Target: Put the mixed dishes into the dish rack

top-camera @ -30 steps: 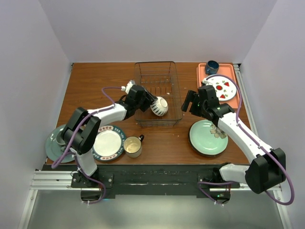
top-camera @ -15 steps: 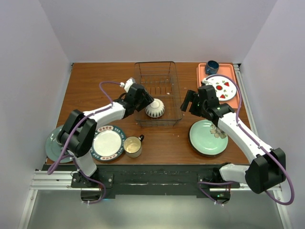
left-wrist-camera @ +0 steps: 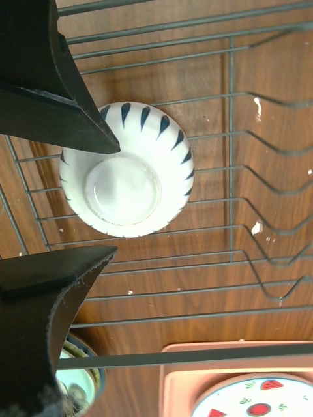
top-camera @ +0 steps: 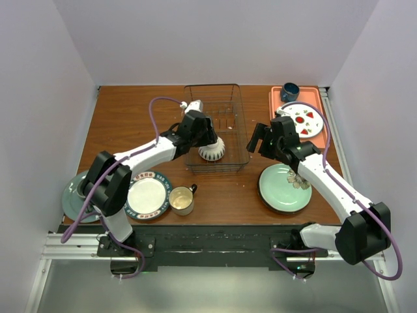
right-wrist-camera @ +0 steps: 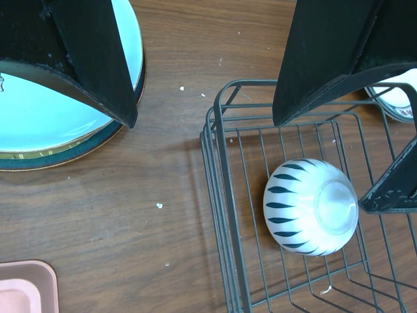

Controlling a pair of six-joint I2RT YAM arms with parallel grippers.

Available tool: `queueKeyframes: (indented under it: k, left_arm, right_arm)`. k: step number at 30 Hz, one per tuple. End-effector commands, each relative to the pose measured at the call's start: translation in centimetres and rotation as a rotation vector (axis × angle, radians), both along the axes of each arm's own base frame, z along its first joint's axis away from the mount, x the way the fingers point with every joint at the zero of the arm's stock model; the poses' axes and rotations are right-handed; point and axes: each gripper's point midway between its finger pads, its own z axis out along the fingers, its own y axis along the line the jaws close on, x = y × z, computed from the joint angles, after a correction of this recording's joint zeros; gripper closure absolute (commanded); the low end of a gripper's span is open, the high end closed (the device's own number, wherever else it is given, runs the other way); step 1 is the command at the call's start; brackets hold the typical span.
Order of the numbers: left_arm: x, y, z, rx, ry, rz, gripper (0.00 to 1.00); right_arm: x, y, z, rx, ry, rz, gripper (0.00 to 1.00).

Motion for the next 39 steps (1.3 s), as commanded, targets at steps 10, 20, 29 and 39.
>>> queueKeyframes:
  k: [10, 20, 29, 39]
  left_arm:
    - [-2.7, -6.6, 4.3, -0.033, -0.140, -0.394, 0.38]
    - [-2.1, -7.9, 0.7, -0.045, -0.055, -0.396, 0.39]
    - [1.4, -2.3, -0.3, 0.140, -0.058, -0.110, 0.40]
    - [1.0, -2.7, 3.9, 0.064, -0.123, -0.157, 0.37]
  right_arm:
    - [0.0, -1.0, 1.5, -0.003, -0.048, -0.048, 0.12]
    - [-0.4, -1.8, 1.8, -0.033, -0.054, -0.068, 0.12]
    - [-0.4, -1.9, 1.7, -0.035, -0.050, -0.072, 0.12]
    - [-0.9, -1.9, 1.8, -0.033, -0.045, -0.062, 0.12]
